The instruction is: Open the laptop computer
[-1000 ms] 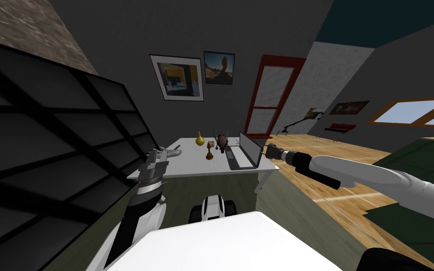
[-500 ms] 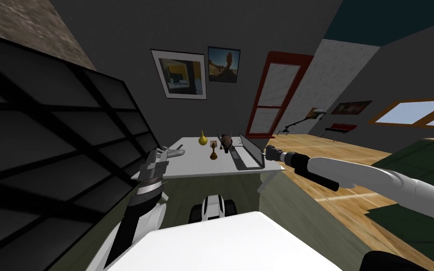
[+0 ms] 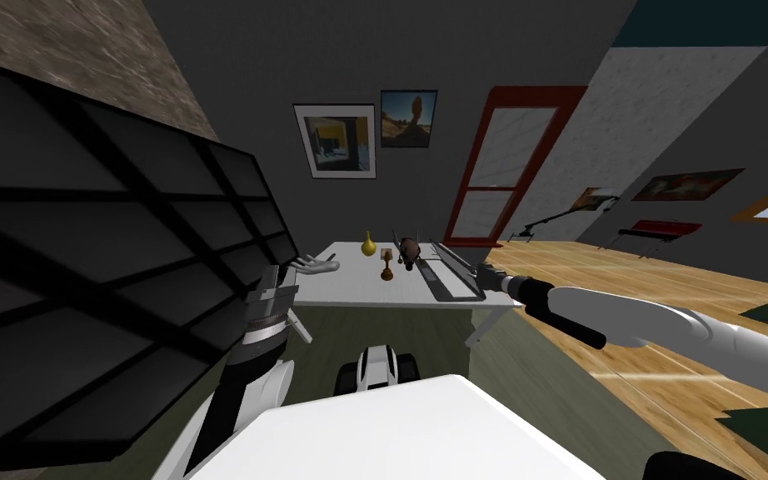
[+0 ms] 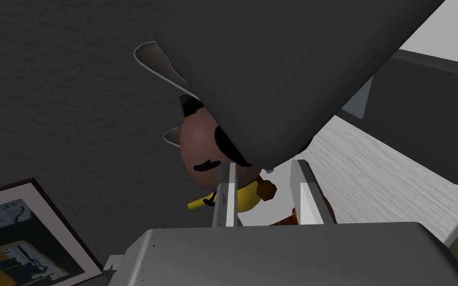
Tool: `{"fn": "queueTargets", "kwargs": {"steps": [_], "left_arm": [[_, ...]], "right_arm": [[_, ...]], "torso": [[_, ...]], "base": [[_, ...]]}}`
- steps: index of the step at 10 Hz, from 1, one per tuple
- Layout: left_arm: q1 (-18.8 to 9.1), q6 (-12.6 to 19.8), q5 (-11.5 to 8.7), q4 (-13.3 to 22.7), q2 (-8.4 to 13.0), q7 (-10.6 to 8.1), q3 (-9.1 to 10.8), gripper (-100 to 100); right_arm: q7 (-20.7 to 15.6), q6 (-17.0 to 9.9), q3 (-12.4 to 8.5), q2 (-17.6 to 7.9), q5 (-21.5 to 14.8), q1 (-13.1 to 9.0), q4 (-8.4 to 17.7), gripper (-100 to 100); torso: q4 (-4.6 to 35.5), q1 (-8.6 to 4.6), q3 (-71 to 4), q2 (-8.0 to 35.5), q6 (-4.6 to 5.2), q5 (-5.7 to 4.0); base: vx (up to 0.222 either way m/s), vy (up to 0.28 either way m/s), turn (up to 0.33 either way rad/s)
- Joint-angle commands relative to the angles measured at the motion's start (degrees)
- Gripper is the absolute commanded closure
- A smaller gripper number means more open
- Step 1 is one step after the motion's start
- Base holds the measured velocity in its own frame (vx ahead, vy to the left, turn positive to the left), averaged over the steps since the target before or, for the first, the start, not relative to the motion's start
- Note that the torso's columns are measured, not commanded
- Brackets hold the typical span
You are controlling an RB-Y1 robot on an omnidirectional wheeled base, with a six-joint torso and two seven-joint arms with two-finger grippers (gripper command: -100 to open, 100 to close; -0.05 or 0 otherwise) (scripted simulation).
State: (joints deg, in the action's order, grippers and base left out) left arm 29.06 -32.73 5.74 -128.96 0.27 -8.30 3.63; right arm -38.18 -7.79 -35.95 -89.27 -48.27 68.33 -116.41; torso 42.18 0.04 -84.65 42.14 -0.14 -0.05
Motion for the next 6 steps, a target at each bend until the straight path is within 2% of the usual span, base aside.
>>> {"fn": "queueTargets", "kwargs": {"steps": [1, 2, 3, 4, 5, 6], "left_arm": [[0.01, 0.00, 0.00, 0.00, 0.00, 0.00, 0.01, 0], [0.01, 0.00, 0.00, 0.00, 0.00, 0.00, 0.00, 0], [0.02, 0.00, 0.00, 0.00, 0.00, 0.00, 0.01, 0], [0.01, 0.00, 0.00, 0.00, 0.00, 0.00, 0.01, 0], [0.01, 0.00, 0.00, 0.00, 0.01, 0.00, 0.01, 0], [0.01, 0.00, 0.00, 0.00, 0.00, 0.00, 0.01, 0]], "right_arm": [[-1.52, -4.53, 1.73, -1.71, -0.50, 1.94, 1.21, 100], [-1.52, -5.37, 1.73, -1.71, -0.50, 1.94, 1.21, 100], [-2.47, -6.72, 2.53, -2.39, -0.91, 3.33, 1.86, 100], [-2.47, -7.92, 2.53, -2.39, -0.91, 3.33, 1.86, 100], [-3.41, -9.83, 3.33, -3.07, -1.32, 4.71, 2.50, 100], [-3.41, -10.46, 3.33, -3.07, -1.32, 4.71, 2.50, 100]], "torso": [[0.07, -0.01, -0.01, 0.02, 0.13, 0.10], [0.10, 0.04, 0.02, 0.07, 0.11, 0.11], [0.13, -0.05, 0.05, 0.13, 0.17, 0.11], [0.11, -0.05, 0.09, 0.17, 0.09, 0.06], [0.13, -0.06, 0.07, 0.15, 0.11, 0.09], [0.10, 0.00, 0.07, 0.14, 0.08, 0.07]], "base": [[-0.035, 0.092, 0.154], [-0.024, 0.064, 0.064], [-0.031, 0.062, 0.128], [-0.030, 0.053, 0.104], [-0.037, 0.066, 0.161], [-0.028, 0.061, 0.094]]}}
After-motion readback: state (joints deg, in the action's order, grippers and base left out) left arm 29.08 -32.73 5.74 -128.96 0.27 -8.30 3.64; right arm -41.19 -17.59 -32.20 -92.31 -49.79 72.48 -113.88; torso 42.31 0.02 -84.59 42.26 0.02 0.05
